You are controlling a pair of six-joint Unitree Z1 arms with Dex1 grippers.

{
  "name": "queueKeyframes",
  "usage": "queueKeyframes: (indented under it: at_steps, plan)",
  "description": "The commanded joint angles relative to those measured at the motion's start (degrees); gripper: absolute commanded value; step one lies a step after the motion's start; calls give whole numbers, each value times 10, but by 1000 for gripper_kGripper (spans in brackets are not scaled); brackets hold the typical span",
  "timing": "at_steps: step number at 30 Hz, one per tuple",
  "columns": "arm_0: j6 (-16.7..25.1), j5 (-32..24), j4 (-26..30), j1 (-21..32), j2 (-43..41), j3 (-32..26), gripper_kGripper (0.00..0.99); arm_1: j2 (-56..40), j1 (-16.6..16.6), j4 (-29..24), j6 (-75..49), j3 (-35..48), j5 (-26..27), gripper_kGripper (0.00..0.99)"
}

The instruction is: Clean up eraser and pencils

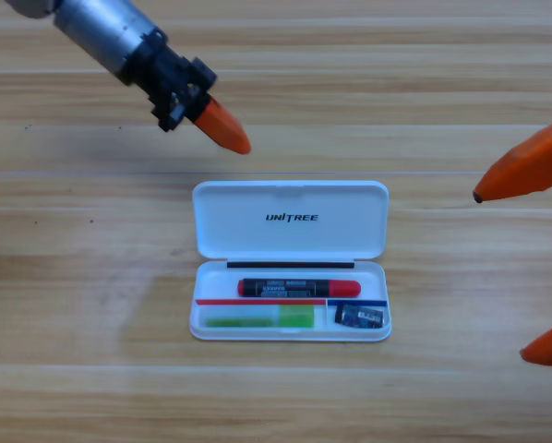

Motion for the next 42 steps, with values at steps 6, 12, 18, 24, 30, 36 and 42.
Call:
queueKeyframes:
  at_steps: [6, 12, 18, 24, 30, 36, 42]
  plan:
    - [-9, -6, 2, -49, 45, 27, 0, 13, -15, -8, -2, 23, 5, 959]
    - [-6, -3, -2, -49, 54, 28, 0, 16, -15, -8, -3, 24, 5, 959]
    - [-5, -2, -2, -48, 60, 28, 0, 17, -15, -8, -3, 26, 5, 959]
    - [2, -2, -2, -48, 66, 41, 0, 17, -15, -8, -4, 27, 5, 959]
    - [9, -2, -3, -48, 67, 52, 0, 16, -15, -8, -3, 26, 5, 959]
    - [14, -3, -3, -48, 67, 69, 0, 17, -15, -8, -3, 26, 5, 959]
    - [14, -4, -3, -51, 52, 79, 0, 17, -15, -8, -3, 25, 5, 959]
